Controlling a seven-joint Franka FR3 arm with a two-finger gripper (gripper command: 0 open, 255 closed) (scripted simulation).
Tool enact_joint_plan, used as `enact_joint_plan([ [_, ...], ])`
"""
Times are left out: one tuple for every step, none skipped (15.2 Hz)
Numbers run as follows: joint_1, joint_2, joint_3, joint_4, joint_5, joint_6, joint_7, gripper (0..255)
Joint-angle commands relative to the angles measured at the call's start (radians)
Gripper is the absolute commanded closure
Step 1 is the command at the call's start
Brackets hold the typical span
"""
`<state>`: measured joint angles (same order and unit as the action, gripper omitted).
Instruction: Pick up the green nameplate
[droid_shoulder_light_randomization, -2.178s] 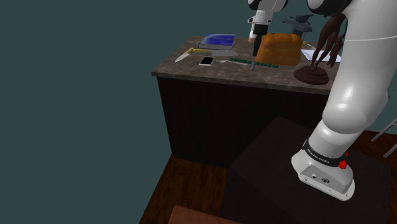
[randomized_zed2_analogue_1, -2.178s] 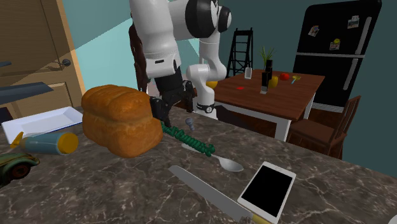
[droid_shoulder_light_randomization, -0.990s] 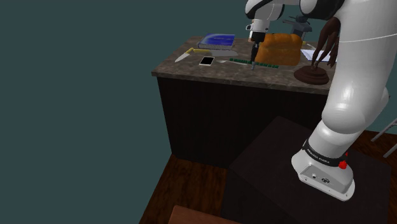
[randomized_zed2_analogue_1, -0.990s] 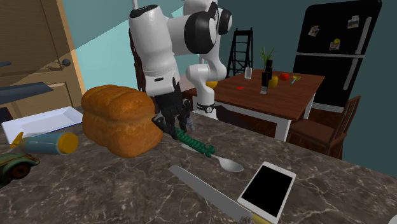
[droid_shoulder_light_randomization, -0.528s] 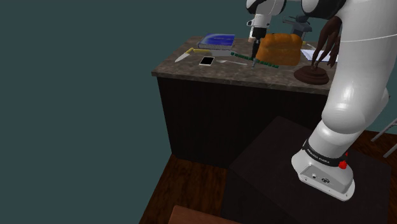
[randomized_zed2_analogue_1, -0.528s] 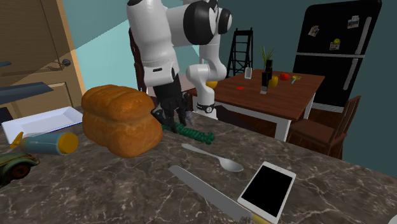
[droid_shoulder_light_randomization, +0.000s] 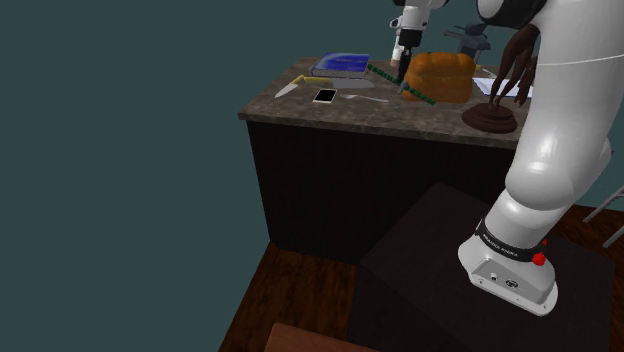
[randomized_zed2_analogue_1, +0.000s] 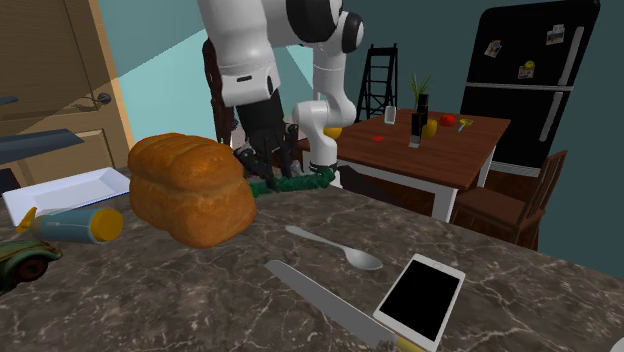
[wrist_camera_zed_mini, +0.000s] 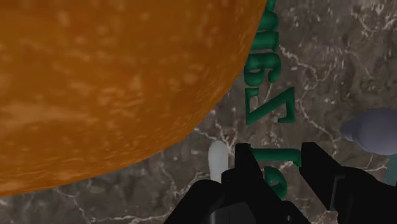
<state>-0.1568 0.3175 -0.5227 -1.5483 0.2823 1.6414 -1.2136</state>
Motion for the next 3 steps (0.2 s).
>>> enact_joint_plan([
  [0.000,-0.004,-0.001,0.020,-0.002,-0.023,0.005,255],
  [0.000,-0.005,-0.001,0.022,-0.003,-0.025,0.006,255],
  [0.000,-0.004,-0.001,0.022,-0.003,-0.025,0.006,255],
])
